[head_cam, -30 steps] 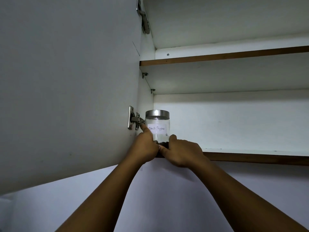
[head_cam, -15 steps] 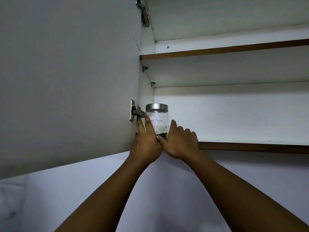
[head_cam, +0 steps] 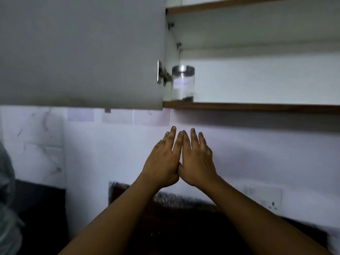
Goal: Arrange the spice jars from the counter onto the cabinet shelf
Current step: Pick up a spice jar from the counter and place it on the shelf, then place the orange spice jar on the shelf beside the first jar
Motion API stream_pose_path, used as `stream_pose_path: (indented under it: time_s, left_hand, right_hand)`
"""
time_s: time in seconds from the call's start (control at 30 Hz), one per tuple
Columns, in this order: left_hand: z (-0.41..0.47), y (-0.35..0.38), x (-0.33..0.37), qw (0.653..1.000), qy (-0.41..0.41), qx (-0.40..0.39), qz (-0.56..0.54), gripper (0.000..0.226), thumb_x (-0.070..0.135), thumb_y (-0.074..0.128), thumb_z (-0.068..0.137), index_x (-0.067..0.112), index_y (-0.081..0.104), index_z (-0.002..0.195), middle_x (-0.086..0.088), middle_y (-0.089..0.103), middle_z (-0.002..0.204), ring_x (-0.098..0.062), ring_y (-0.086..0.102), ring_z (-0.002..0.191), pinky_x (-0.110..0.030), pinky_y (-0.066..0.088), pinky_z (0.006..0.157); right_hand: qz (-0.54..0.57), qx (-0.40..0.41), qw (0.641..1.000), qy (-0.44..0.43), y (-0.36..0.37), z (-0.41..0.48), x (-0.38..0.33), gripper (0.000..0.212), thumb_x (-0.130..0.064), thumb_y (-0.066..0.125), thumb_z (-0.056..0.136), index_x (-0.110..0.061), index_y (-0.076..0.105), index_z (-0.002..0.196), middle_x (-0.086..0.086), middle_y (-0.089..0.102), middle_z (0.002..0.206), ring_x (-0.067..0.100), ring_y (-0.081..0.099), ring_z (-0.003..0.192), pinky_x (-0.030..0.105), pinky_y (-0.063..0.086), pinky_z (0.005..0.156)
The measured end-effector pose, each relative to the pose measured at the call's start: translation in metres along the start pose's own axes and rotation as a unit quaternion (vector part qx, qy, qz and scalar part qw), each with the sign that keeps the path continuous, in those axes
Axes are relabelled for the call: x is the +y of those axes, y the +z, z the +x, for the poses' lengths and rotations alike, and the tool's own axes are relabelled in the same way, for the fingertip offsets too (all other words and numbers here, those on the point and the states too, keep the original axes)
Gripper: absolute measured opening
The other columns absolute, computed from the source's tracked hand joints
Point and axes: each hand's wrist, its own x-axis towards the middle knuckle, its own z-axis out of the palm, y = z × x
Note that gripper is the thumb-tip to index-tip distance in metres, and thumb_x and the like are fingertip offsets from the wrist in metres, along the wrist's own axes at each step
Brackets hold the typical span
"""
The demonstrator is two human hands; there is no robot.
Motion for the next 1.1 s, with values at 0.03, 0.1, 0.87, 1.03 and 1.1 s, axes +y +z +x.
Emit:
stream_pose_path:
  time_s: [0.03, 0.1, 0.87, 1.03, 1.1]
  left_hand:
    - [-0.017, 0.008, 0.003, 1.0, -0.006, -0.023, -0.015, 0.093, 0.023, 0.058, 0.078, 0.009, -0.001, 0.149, -0.016, -0.006, 0.157, -0.03, 0.002, 0.146, -0.038, 0.019, 0.117]
    - [-0.057, 0.028, 0.009, 0.996, -0.022, -0.07, -0.046, 0.091, 0.026, 0.055, 0.083, 0.011, -0.006, 0.149, -0.013, -0.016, 0.155, -0.025, -0.006, 0.146, -0.036, 0.014, 0.119]
    - [-0.389, 0.163, 0.08, 0.781, -0.259, -0.478, -0.308, 0.117, 0.036, 0.076, 0.073, 0.012, -0.01, 0.148, -0.016, 0.012, 0.153, -0.032, 0.03, 0.136, -0.039, 0.034, 0.109]
    - [-0.389, 0.158, 0.08, 0.758, -0.301, -0.464, -0.346, 0.119, 0.021, 0.08, 0.067, 0.017, -0.006, 0.149, -0.013, 0.02, 0.151, -0.028, 0.029, 0.137, -0.038, 0.033, 0.11]
    - [-0.396, 0.155, 0.081, 0.752, -0.324, -0.446, -0.362, 0.113, 0.019, 0.079, 0.068, 0.016, 0.0, 0.149, -0.011, 0.02, 0.152, -0.027, 0.027, 0.139, -0.038, 0.031, 0.112]
  right_hand:
    - [0.0, -0.023, 1.0, 0.002, 0.011, -0.015, 0.0, 0.087, -0.048, 0.048, 0.089, -0.02, -0.007, 0.15, 0.008, -0.016, 0.158, 0.031, -0.013, 0.145, 0.048, 0.01, 0.116]
    - [0.007, -0.077, 0.997, -0.001, 0.038, -0.049, -0.004, 0.083, -0.047, 0.044, 0.09, -0.02, -0.006, 0.15, 0.008, -0.017, 0.158, 0.031, -0.013, 0.145, 0.048, 0.009, 0.117]
    - [0.216, -0.518, 0.81, 0.17, 0.221, -0.349, -0.025, 0.076, -0.054, 0.042, 0.092, -0.029, 0.001, 0.15, 0.009, -0.011, 0.158, 0.035, 0.017, 0.143, 0.045, 0.026, 0.111]
    - [0.286, -0.531, 0.78, 0.169, 0.219, -0.357, -0.026, 0.086, -0.053, 0.054, 0.087, -0.03, 0.0, 0.15, 0.007, 0.008, 0.158, 0.028, 0.027, 0.14, 0.043, 0.032, 0.111]
    - [0.311, -0.542, 0.763, 0.166, 0.216, -0.361, -0.026, 0.095, -0.053, 0.061, 0.082, -0.029, -0.001, 0.15, 0.005, 0.016, 0.157, 0.026, 0.028, 0.14, 0.044, 0.032, 0.112]
